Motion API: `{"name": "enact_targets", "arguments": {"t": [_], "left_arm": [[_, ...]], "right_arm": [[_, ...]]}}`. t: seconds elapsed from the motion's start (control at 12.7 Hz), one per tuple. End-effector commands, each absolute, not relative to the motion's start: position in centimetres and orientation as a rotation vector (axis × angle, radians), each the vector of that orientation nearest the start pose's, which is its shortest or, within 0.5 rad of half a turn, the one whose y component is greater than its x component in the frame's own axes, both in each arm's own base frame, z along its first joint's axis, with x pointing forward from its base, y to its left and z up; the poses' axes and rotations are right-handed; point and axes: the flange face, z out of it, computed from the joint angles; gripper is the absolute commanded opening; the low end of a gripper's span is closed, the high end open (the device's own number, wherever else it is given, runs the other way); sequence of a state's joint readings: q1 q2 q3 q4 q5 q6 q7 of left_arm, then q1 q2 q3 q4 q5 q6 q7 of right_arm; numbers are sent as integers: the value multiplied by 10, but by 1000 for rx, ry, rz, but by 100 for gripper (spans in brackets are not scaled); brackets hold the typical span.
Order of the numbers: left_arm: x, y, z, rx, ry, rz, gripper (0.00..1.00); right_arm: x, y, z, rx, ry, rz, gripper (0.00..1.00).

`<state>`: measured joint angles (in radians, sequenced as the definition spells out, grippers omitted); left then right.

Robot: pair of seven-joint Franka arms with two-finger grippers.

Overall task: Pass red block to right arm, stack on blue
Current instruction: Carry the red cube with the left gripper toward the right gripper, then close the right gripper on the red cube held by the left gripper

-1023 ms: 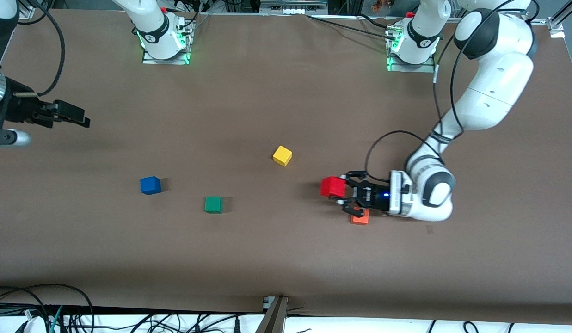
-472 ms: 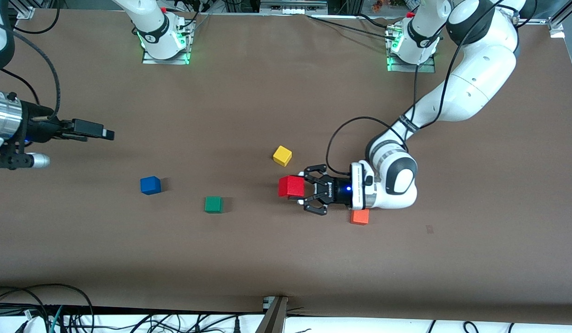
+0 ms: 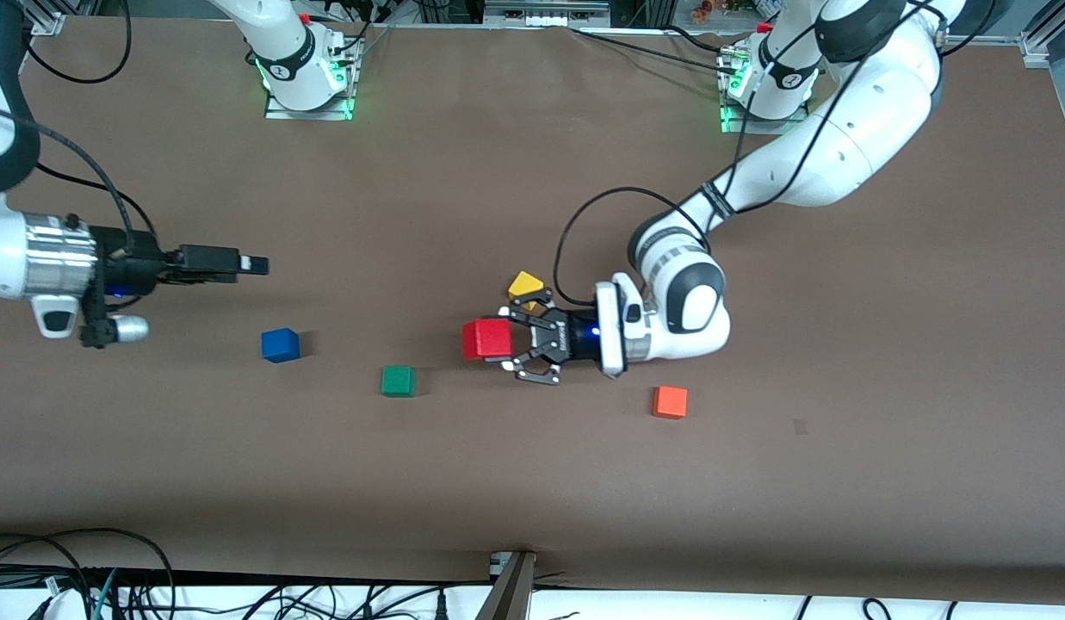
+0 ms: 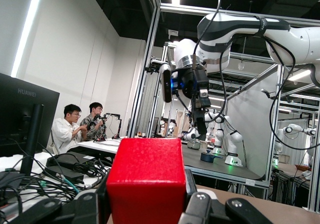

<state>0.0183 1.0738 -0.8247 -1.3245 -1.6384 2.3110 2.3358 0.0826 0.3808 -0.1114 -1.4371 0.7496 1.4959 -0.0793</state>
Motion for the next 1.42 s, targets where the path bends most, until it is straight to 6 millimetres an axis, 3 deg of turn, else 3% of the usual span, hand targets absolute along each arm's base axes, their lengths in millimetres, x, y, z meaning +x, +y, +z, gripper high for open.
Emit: {"name": "enact_targets", "arguments": {"t": [0.0,0.24,0.63,0.79,1.1,1.34], "left_arm": [[643,-439,280,1279,-839,1282,0],[630,-479,299,1329,-822,1291,0],[608,-525,325,1457,-798,1305,0],[599,-541,336,1459,-790,1306,0],[588,-553,339,1447,-796,1292,0],[584,-558,340,1441,-800,1286,0]], "right_arm": [[660,89,471,-2300,4,268,100],[670,121,462,-2266,28,223,100],[690,170,468,-2265,103,208,100],[693,174,466,-2266,114,217,100],[698,176,453,-2267,114,229,100],[698,178,458,-2263,100,229,100]]}}
